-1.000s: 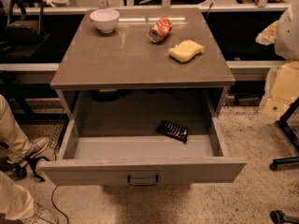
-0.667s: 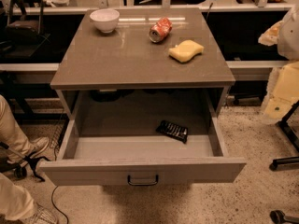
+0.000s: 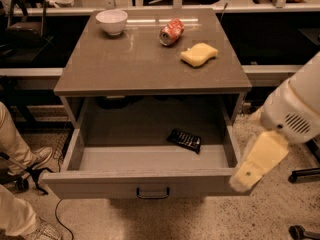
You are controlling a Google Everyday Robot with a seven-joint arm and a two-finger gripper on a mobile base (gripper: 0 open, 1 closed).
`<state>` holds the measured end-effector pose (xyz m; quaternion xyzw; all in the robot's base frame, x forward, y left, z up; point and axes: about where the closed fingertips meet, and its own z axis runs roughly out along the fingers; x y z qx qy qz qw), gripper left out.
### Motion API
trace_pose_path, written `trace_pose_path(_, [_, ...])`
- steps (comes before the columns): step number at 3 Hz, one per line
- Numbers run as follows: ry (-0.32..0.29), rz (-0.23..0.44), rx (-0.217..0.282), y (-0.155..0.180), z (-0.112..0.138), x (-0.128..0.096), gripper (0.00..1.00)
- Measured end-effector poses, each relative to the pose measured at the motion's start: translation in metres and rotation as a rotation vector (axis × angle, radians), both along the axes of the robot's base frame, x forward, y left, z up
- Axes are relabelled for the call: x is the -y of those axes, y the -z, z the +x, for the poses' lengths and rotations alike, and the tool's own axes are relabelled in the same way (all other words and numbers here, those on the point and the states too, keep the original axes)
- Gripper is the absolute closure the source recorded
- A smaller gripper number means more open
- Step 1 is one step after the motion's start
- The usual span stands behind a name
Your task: Close top drawer
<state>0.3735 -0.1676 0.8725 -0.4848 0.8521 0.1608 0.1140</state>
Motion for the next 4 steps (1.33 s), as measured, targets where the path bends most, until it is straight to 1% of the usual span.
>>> trace_pose_path(1, [0.095, 0.045, -0.142, 0.05, -0.032, -0.03, 0.0])
trace_pose_path(2, [0.146, 0.047, -0.267, 0.098, -0.06, -0.057, 0.0])
trace_pose_path(3, [0.165, 0.01, -0.399, 0.151, -0.094, -0.079, 0.25])
trace_pose_path(4, [0.158, -0.036, -0.466, 0.187, -0.103, -0.093, 0.49])
